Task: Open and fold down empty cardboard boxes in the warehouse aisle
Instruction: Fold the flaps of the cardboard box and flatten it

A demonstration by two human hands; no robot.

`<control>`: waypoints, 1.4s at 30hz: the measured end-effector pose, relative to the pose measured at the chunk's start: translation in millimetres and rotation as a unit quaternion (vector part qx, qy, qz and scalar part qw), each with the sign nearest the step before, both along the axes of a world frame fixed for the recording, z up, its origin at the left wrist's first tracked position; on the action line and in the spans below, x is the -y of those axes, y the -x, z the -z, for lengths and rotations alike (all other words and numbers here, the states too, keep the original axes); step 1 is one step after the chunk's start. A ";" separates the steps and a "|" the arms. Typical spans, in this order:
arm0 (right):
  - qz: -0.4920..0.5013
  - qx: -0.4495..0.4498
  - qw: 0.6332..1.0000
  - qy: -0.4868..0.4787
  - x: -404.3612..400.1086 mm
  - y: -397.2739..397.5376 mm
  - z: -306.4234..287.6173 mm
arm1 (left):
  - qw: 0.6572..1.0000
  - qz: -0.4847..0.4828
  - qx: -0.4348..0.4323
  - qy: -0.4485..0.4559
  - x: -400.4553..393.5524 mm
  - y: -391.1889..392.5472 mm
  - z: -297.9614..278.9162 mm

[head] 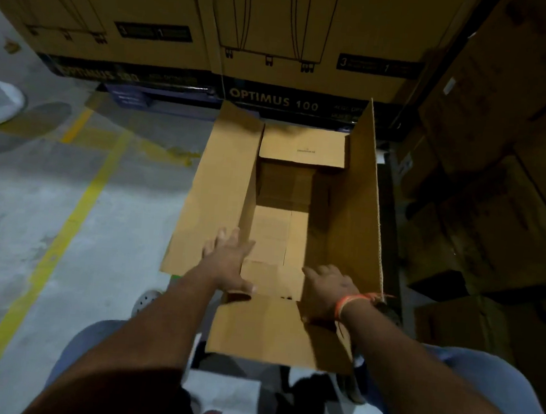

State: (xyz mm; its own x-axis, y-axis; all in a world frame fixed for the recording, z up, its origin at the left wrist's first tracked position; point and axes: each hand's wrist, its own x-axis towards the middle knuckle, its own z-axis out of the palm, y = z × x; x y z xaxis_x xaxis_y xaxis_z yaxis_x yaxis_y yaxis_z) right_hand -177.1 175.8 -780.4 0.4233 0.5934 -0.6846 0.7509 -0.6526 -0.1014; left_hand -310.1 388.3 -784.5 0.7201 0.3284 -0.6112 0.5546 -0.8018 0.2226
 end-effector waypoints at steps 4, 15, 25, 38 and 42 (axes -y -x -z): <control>-0.013 0.089 0.994 0.062 25.0 -1.9 37.8 | 0.992 0.080 -0.083 -0.058 41.6 13.1 34.1; 0.034 -0.020 0.993 0.115 35.2 -15.6 62.6 | 0.992 -0.013 -0.114 0.048 23.4 17.6 80.0; 0.049 -0.149 0.974 0.164 0.9 -4.4 -17.6 | 0.973 0.041 -0.183 0.132 29.5 3.6 35.1; 0.690 -0.532 0.232 -0.434 -104.8 -120.2 62.7 | 0.324 -0.653 0.295 0.618 -28.3 -131.5 63.3; 0.723 -0.497 0.198 -0.436 -135.7 -141.3 82.3 | 0.279 -0.677 0.309 0.607 -47.6 -168.7 81.9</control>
State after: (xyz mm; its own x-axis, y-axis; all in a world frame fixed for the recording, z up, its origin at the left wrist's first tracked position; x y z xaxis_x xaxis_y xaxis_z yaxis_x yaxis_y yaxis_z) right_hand -35.8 311.4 -862.7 0.4956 0.4197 -0.7604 -0.8326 0.4790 -0.2782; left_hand -141.4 435.9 -866.3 0.5289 0.3757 -0.7610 -0.2780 0.9239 0.2629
